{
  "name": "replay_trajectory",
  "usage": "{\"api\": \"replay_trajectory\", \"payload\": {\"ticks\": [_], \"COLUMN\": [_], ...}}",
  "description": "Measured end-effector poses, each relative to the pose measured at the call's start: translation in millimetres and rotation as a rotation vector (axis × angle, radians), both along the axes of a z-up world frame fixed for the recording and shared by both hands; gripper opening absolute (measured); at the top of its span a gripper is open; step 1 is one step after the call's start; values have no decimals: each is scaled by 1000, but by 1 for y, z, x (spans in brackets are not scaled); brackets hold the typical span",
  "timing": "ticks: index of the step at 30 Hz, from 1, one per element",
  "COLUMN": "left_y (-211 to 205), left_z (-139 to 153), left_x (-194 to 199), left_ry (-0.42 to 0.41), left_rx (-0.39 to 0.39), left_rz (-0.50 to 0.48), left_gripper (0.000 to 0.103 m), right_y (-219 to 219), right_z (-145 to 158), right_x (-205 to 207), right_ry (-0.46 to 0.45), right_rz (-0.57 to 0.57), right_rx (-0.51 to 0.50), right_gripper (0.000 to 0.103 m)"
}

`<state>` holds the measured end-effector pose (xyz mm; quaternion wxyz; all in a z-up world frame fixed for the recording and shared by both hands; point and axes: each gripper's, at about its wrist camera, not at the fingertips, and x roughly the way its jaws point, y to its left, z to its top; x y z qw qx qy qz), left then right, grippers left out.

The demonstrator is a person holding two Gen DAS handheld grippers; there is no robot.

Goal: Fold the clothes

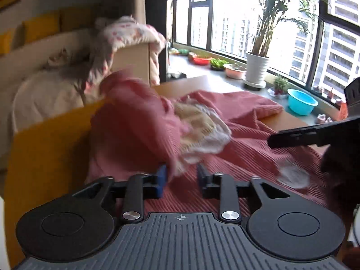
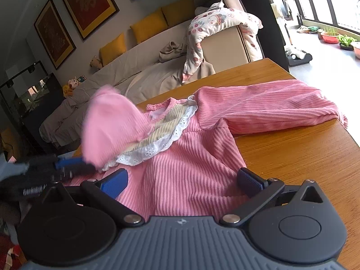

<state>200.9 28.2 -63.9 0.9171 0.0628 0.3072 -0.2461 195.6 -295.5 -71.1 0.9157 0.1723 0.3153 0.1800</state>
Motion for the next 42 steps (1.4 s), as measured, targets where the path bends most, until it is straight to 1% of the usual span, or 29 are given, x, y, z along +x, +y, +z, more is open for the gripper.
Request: {"api": "replay_trajectory", "payload": {"ticks": [1,4,5,7,9,10,14,15,17,18,20,22,24,25,26,27,28,29,31,32,34,37,39,40,42], "left_y": [1,18,24,27,35,38,42,40,41,41,44,50,56,58,59,59,59,58,55,53,49,47,52,57,66], "left_z": [-1,-6,-8,-9,-10,-10,-19,-22,-22,-22,-23,-23,-22,-21,-18,-16,-12,-10,-5,-3,1,3,0,-3,-8], "left_x": [0,-10,-15,-16,-21,-24,-33,-33,-35,-36,-35,-36,-38,-39,-40,-40,-39,-36,-27,-22,-9,8,16,18,20], "left_ry": [10,22,23,21,19,19,20,34,17,8,9,4,-6,-12,-17,-21,-25,-28,-32,-41,-55,-61,-60,-51,-32], "left_rx": [-14,-54,-64,-70,-82,-87,-87,-78,-87,-92,-113,-145,-175,-185,-187,-182,-172,-161,-137,-120,-80,-23,6,13,20], "left_rz": [5,35,45,68,89,100,115,111,112,113,123,146,166,174,177,174,168,163,154,163,189,236,279,304,346], "left_gripper": [57,71,73,82,90,93,95,95,97,98,98,98,98,98,98,99,100,101,102,102,103,103,103,103,103], "right_y": [0,1,1,3,6,8,21,28,44,54,74,92,109,116,123,132,141,149,165,170,174,171,161,153,136], "right_z": [0,0,1,2,9,17,52,61,74,75,74,70,55,47,41,39,42,51,86,103,144,192,205,206,190], "right_x": [0,1,1,2,4,4,13,22,49,66,99,131,164,175,182,186,185,182,165,156,138,114,105,104,110], "right_ry": [0,2,2,12,35,28,-34,-35,-15,-5,5,27,102,141,172,191,183,145,7,-51,-156,-305,-375,-387,-339], "right_rz": [0,1,1,8,23,36,82,93,113,112,100,95,108,113,111,116,131,155,220,247,311,374,371,361,320], "right_rx": [0,-8,-11,-29,-48,-42,-4,4,25,24,5,-16,-34,-41,-51,-74,-96,-116,-139,-132,-77,-16,-7,-3,-9], "right_gripper": [103,103,103,103,103,103,103,103,103,102,88,88,87,75,47,34,23,21,17,16,16,16,16,16,17]}}
